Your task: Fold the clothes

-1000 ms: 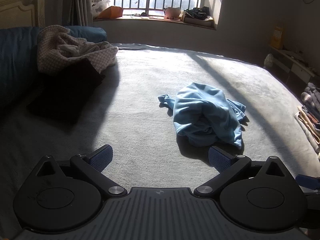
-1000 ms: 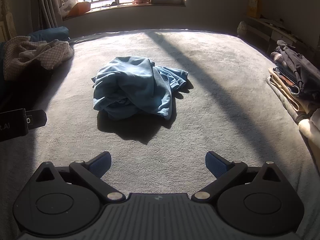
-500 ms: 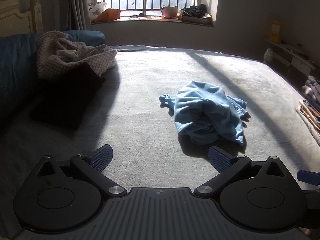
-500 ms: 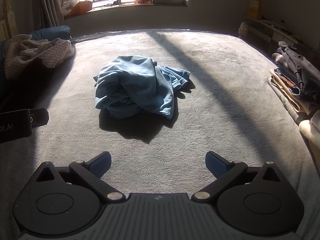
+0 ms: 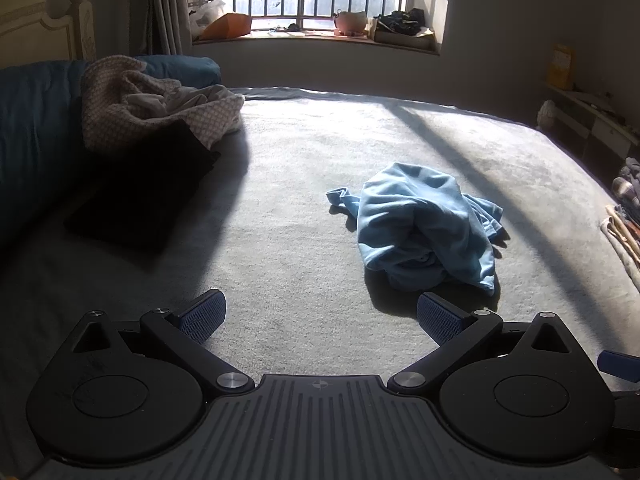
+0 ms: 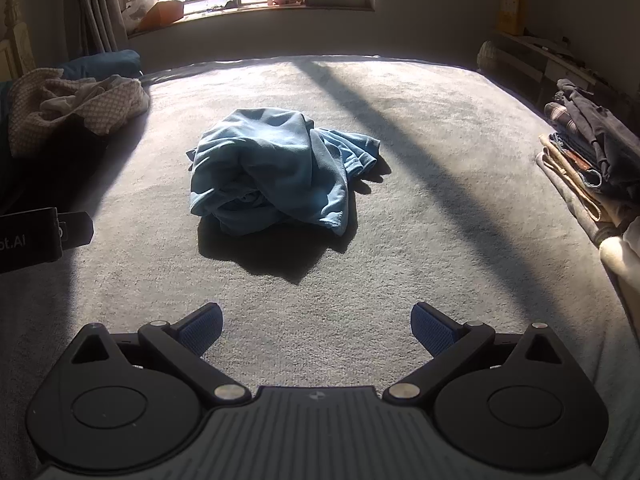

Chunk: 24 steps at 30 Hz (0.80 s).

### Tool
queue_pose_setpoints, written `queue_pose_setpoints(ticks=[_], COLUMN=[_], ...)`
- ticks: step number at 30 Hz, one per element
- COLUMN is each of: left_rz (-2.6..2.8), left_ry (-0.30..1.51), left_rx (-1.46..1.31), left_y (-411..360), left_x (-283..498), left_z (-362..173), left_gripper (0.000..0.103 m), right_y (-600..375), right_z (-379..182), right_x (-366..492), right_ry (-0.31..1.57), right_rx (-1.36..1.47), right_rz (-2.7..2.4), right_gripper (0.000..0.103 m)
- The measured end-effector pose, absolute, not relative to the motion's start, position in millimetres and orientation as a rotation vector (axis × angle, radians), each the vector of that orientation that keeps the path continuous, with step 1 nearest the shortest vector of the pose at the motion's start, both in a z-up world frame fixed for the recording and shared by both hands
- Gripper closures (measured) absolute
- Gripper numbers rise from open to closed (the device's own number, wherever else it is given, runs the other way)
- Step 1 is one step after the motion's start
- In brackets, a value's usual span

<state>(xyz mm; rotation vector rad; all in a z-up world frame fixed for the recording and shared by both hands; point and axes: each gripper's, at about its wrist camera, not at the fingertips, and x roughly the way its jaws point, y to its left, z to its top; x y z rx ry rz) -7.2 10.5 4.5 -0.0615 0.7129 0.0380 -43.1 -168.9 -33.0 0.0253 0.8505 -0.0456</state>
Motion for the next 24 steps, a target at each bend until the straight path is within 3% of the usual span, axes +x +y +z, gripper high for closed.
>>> queue_pose_setpoints(ticks=[24], left_rz=[0.038], left_ry=[0.739], left_rx=[-0.076], left_y=[13.1], left_x=[-6.0], left_z=[1.2], left_gripper=[0.0], right_y=[-167.7], right_z=[-33.8], right_x=[-44.2], right_ry=[0.857], right_rx=[0.023], right_rz=[-0.046], right_gripper=[0.0])
